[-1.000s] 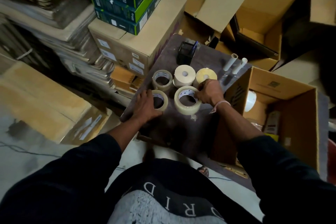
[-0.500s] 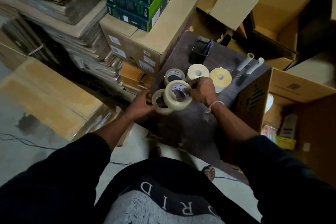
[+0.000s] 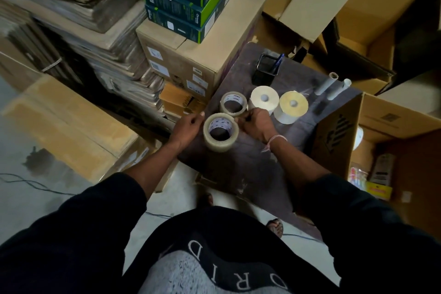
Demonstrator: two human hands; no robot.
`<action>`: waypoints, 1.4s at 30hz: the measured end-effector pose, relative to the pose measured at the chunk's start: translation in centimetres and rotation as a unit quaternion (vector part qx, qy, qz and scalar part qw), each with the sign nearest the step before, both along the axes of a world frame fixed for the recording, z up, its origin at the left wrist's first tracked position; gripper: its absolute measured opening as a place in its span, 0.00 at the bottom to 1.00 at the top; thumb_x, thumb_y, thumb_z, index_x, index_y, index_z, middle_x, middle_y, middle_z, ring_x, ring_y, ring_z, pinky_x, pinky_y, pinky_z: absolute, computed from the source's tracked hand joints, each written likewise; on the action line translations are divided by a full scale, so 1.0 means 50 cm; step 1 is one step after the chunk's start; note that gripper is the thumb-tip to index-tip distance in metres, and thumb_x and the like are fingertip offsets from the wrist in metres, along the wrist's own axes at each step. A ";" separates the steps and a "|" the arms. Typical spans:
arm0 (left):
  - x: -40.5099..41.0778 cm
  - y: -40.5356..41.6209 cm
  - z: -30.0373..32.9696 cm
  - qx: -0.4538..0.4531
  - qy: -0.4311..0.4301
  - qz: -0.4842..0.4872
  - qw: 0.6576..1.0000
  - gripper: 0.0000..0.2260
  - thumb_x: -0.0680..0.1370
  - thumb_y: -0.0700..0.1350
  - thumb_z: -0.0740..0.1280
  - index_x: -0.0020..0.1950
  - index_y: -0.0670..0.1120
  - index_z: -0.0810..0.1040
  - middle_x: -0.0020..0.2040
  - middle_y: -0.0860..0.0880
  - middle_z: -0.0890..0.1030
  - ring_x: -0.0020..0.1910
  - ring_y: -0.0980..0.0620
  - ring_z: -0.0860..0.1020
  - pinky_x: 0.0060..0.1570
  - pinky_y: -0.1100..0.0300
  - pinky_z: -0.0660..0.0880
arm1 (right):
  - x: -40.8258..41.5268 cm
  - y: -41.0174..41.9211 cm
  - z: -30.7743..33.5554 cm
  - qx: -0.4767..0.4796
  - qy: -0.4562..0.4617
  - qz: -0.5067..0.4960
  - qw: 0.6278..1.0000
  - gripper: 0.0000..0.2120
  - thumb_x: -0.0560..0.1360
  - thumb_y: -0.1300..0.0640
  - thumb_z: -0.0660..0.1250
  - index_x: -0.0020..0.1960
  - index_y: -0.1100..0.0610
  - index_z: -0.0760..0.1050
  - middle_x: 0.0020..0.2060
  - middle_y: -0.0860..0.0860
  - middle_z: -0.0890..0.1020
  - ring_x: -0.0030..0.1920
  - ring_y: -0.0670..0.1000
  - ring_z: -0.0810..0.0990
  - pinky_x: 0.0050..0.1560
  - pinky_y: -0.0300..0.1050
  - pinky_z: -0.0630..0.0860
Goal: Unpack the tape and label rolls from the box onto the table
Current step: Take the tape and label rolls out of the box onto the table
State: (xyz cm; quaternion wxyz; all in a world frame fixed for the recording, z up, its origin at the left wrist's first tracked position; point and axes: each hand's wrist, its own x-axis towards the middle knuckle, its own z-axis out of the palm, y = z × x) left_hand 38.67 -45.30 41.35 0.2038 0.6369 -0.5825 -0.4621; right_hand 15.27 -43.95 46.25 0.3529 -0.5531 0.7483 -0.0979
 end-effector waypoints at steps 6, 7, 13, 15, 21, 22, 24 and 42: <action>-0.122 -0.033 0.097 -0.171 -0.010 -0.032 0.985 0.09 0.83 0.44 0.63 0.56 0.42 0.81 0.54 0.44 0.83 0.51 0.50 0.79 0.47 0.61 0.69 | -0.090 0.000 0.064 -0.094 -0.051 -0.072 0.992 0.07 0.75 0.58 0.68 0.42 0.59 0.84 0.39 0.55 0.85 0.40 0.52 0.82 0.49 0.47 0.81; -0.151 -0.036 0.110 -0.181 0.002 -0.039 0.983 0.09 0.83 0.43 0.63 0.57 0.42 0.81 0.54 0.45 0.83 0.51 0.51 0.79 0.47 0.63 0.70 | -0.112 0.004 0.080 -0.117 -0.074 -0.092 0.986 0.08 0.75 0.60 0.68 0.41 0.59 0.84 0.38 0.54 0.85 0.40 0.52 0.83 0.49 0.49 0.82; -0.311 -0.031 0.137 -0.173 0.057 -0.084 0.980 0.10 0.80 0.42 0.64 0.59 0.43 0.81 0.57 0.46 0.84 0.55 0.49 0.81 0.53 0.58 0.77 | -0.266 0.056 0.167 -0.183 -0.170 -0.214 0.944 0.08 0.77 0.65 0.67 0.42 0.65 0.83 0.39 0.57 0.85 0.36 0.55 0.84 0.42 0.49 0.84; -0.367 -0.015 0.145 -0.179 0.073 -0.105 0.975 0.10 0.80 0.40 0.64 0.59 0.42 0.81 0.57 0.45 0.84 0.55 0.50 0.81 0.50 0.63 0.75 | -0.331 0.094 0.200 -0.214 -0.203 -0.239 0.925 0.09 0.77 0.63 0.67 0.44 0.69 0.81 0.35 0.58 0.82 0.32 0.53 0.80 0.33 0.44 0.79; -0.532 0.051 0.167 -0.140 0.162 -0.156 0.964 0.08 0.82 0.42 0.65 0.60 0.44 0.80 0.50 0.47 0.84 0.44 0.52 0.84 0.43 0.57 0.81 | -0.526 0.227 0.204 -0.159 -0.233 -0.315 0.906 0.18 0.77 0.50 0.66 0.43 0.66 0.81 0.29 0.56 0.78 0.25 0.49 0.70 0.25 0.40 0.63; -0.556 0.063 0.172 -0.144 0.175 -0.164 0.960 0.08 0.82 0.43 0.66 0.59 0.44 0.79 0.47 0.50 0.83 0.41 0.55 0.83 0.41 0.59 0.80 | -0.550 0.245 0.181 -0.119 -0.208 -0.337 0.911 0.17 0.77 0.52 0.66 0.38 0.65 0.81 0.27 0.55 0.78 0.25 0.51 0.71 0.25 0.40 0.64; -0.599 0.084 0.185 -0.156 0.187 -0.180 0.953 0.07 0.81 0.45 0.68 0.57 0.44 0.79 0.43 0.55 0.80 0.38 0.61 0.80 0.39 0.63 0.78 | -0.579 0.275 0.133 -0.007 -0.141 -0.338 0.930 0.12 0.74 0.57 0.68 0.35 0.62 0.80 0.28 0.56 0.79 0.29 0.55 0.76 0.30 0.43 0.71; -0.683 0.127 0.180 -0.134 0.160 -0.228 0.951 0.13 0.79 0.46 0.71 0.58 0.45 0.71 0.45 0.45 0.78 0.37 0.51 0.79 0.31 0.58 0.80 | -0.531 0.387 -0.016 0.194 0.199 -0.200 0.940 0.19 0.78 0.50 0.68 0.62 0.62 0.78 0.62 0.59 0.80 0.62 0.57 0.79 0.58 0.47 0.78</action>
